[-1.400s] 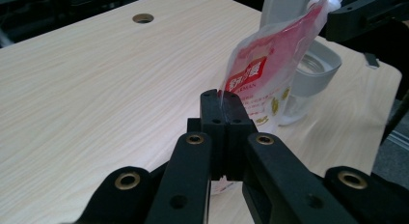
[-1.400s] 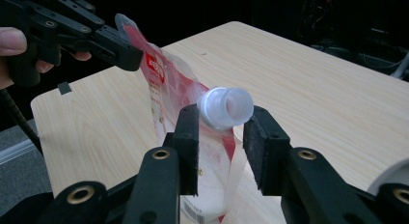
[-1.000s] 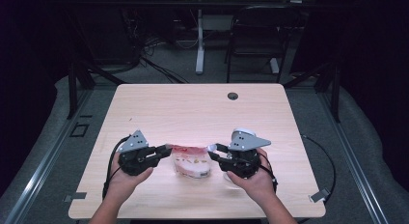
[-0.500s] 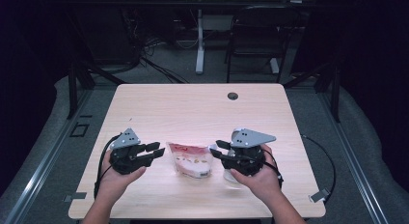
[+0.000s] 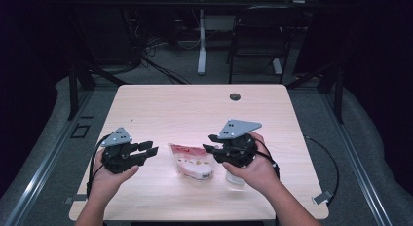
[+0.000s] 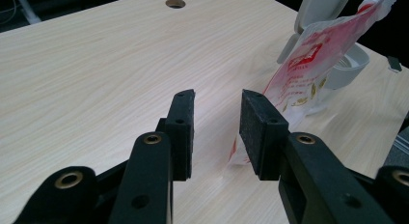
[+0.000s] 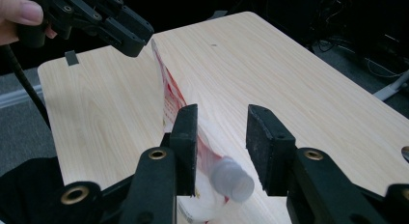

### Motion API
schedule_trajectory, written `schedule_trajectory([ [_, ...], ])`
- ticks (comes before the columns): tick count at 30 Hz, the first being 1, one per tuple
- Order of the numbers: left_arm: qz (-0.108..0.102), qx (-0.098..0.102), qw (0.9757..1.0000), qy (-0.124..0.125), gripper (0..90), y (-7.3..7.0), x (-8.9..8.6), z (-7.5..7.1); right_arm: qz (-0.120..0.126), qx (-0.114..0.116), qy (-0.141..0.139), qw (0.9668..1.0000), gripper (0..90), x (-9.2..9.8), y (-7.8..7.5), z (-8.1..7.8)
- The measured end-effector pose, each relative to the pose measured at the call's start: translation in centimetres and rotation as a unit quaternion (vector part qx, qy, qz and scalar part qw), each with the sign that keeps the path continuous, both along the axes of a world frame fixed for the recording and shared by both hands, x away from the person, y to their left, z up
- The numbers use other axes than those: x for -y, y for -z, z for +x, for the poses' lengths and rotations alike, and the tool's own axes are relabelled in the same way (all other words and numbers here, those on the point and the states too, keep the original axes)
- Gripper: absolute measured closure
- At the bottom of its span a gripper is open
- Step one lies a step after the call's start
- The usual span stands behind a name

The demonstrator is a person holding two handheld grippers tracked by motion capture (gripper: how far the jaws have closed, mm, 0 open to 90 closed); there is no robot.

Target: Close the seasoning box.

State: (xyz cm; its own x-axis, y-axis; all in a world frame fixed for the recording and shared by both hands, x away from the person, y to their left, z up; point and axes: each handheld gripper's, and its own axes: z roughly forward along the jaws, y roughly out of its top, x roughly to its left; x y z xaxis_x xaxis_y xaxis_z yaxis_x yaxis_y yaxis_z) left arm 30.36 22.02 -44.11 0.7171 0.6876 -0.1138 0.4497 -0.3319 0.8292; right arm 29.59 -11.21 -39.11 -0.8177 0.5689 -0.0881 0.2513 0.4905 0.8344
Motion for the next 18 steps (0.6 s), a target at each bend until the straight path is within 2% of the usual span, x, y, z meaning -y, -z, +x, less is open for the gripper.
schedule_trajectory([
  [4, 0.001, -0.006, 1.0, -0.002, 67.0, 0.1, -0.4, 0.1, -0.017, -0.008, -0.002, 0.9998, 66.0, -0.8, -0.4, 0.7],
  [7, 0.004, -0.012, 0.9999, 0.0, 67.1, 0.3, -0.5, 0.2, -0.017, -0.024, -0.003, 0.9996, 64.5, -1.2, -0.6, 1.1],
  [13, 0.013, -0.012, 0.9998, 0.0, 66.8, 0.5, -0.5, 0.2, -0.023, -0.025, -0.007, 0.9994, 63.7, -1.9, -0.9, 1.6],
  [16, 0.014, -0.012, 0.9998, -0.002, 66.6, 0.5, -0.6, 0.2, -0.024, -0.031, -0.019, 0.999, 66.9, -2.5, -1.2, 1.9],
  [18, 0.012, -0.012, 0.9998, -0.003, 66.0, 0.5, -0.7, 0.2, -0.035, -0.032, -0.03, 0.9984, 68.8, -3.2, -1.4, 2.2],
])
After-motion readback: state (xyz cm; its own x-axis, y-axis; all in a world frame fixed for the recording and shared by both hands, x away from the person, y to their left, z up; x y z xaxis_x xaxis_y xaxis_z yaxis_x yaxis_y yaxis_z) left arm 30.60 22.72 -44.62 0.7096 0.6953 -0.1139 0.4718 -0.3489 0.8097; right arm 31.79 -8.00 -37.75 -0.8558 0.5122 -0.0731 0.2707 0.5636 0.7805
